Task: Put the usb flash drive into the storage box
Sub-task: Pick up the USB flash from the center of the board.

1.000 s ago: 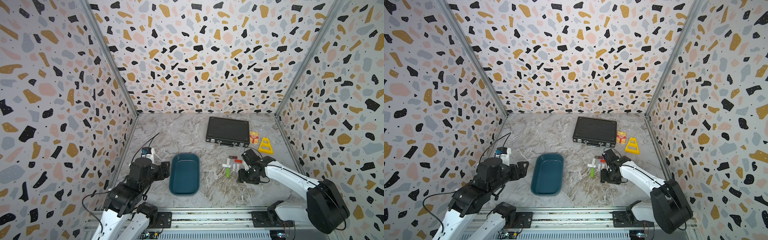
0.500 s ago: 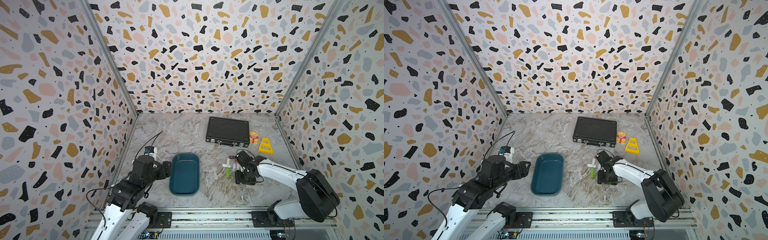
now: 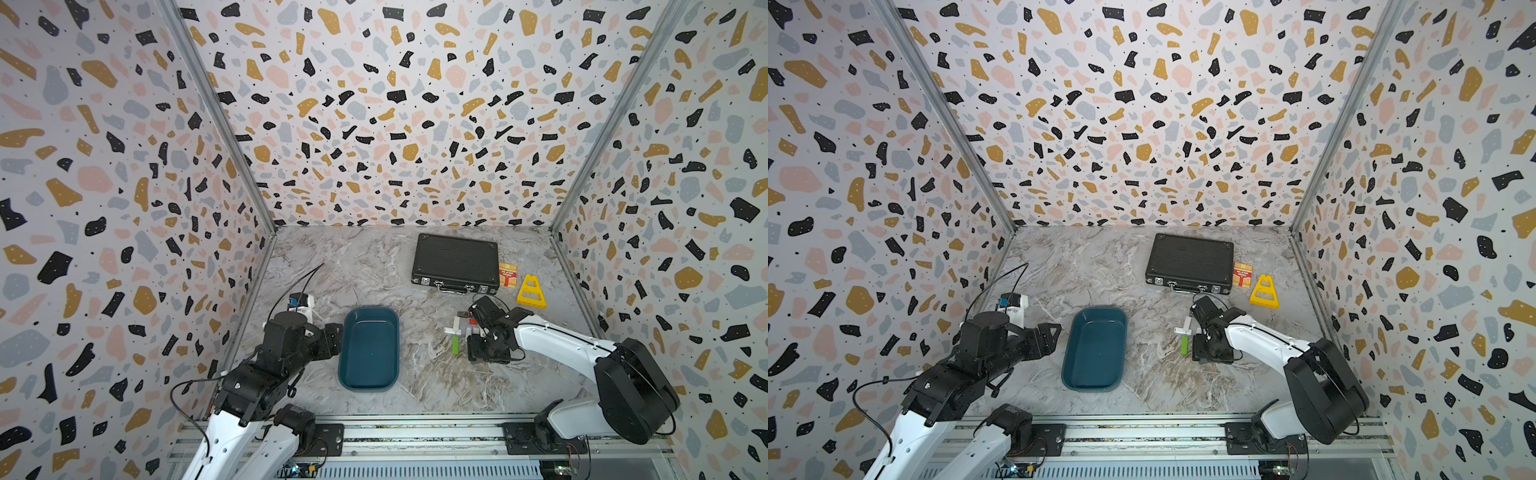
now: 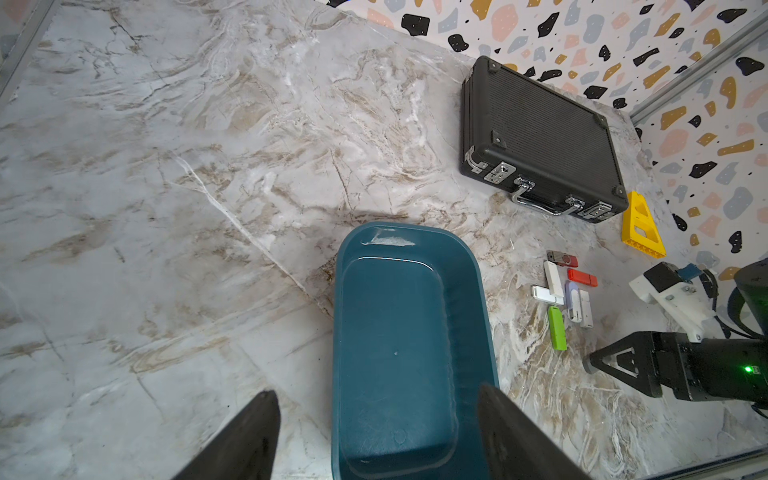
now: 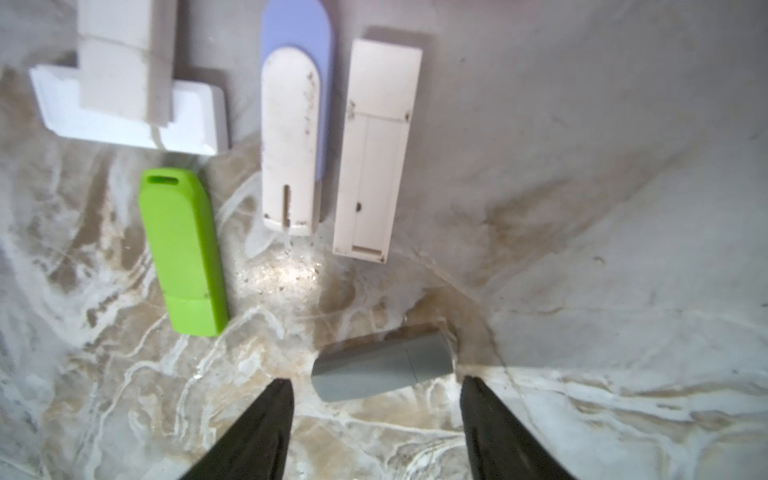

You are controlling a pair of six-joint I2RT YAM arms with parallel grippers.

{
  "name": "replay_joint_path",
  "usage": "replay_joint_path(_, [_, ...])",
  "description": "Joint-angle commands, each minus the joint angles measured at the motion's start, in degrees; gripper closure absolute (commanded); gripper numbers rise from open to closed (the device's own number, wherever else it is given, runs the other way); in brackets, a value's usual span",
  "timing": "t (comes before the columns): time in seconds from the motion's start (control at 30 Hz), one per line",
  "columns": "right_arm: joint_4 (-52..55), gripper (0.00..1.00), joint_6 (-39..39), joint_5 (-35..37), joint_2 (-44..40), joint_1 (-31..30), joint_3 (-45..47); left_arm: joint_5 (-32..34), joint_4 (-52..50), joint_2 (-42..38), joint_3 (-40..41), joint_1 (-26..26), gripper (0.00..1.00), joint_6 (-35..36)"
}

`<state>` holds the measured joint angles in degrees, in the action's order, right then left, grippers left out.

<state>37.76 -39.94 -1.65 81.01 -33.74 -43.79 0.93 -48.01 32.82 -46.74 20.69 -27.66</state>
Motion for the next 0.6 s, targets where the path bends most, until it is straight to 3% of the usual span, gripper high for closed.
replay_joint_path(0.0, [1.79,0.31,-1.47,1.00,-0.07,-0.30,-1.56,-0.14,1.14,-0.31,0.82,0.21,0.22,0.74])
replay_joint_path(0.57, [0.51,0.36,-11.71,1.56,0.22,-0.89,-0.82,-0.35,1.16,-0.17,0.85,0.42,0.22,0.88])
